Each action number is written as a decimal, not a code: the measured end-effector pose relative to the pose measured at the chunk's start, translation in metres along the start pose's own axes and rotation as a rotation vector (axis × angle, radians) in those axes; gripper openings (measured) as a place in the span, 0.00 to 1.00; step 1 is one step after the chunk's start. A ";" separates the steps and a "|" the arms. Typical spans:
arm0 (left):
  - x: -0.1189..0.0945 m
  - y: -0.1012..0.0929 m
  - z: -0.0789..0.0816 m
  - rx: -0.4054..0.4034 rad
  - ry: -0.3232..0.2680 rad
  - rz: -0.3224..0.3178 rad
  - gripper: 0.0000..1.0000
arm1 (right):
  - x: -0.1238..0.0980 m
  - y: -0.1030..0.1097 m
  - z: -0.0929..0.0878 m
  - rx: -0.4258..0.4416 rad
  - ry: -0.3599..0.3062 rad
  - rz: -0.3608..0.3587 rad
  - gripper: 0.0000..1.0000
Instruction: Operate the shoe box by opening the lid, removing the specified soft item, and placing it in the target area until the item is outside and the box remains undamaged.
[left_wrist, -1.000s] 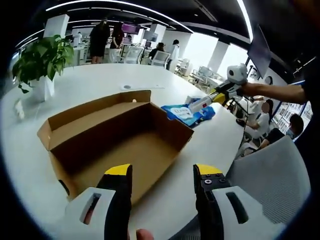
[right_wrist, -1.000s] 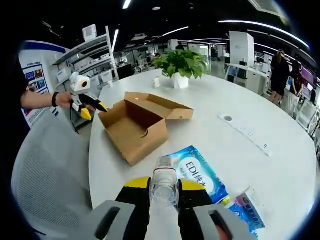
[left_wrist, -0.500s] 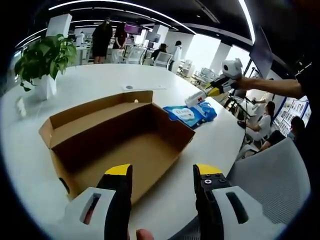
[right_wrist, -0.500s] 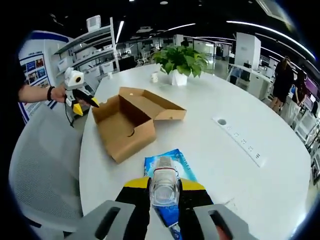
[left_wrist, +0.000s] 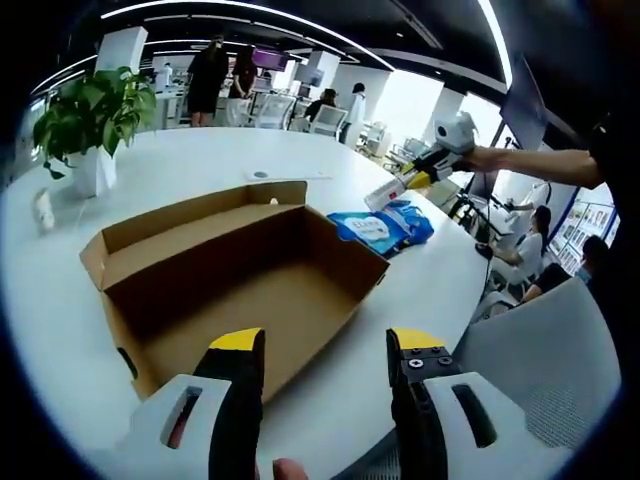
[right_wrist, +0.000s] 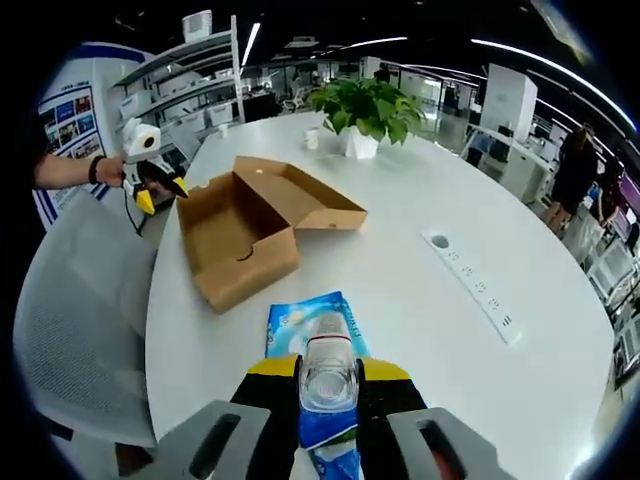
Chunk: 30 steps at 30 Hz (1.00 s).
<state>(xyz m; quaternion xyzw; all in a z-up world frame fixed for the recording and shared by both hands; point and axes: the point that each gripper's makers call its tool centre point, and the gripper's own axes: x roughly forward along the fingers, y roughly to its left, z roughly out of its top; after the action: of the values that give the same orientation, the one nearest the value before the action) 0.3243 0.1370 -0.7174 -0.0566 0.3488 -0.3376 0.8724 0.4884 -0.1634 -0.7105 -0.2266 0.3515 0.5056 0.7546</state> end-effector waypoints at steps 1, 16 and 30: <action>0.000 0.000 -0.001 -0.001 0.001 0.000 0.50 | 0.001 -0.002 0.000 -0.003 0.004 0.000 0.16; -0.002 -0.001 -0.008 -0.012 0.003 -0.003 0.50 | 0.011 -0.015 0.002 -0.071 0.084 -0.002 0.16; 0.001 -0.002 -0.012 -0.022 0.004 -0.009 0.50 | 0.015 -0.030 -0.003 -0.124 0.156 -0.008 0.16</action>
<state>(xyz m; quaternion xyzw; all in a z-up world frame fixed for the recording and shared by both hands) 0.3162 0.1364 -0.7264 -0.0671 0.3540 -0.3376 0.8696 0.5186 -0.1675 -0.7244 -0.3131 0.3764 0.5042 0.7114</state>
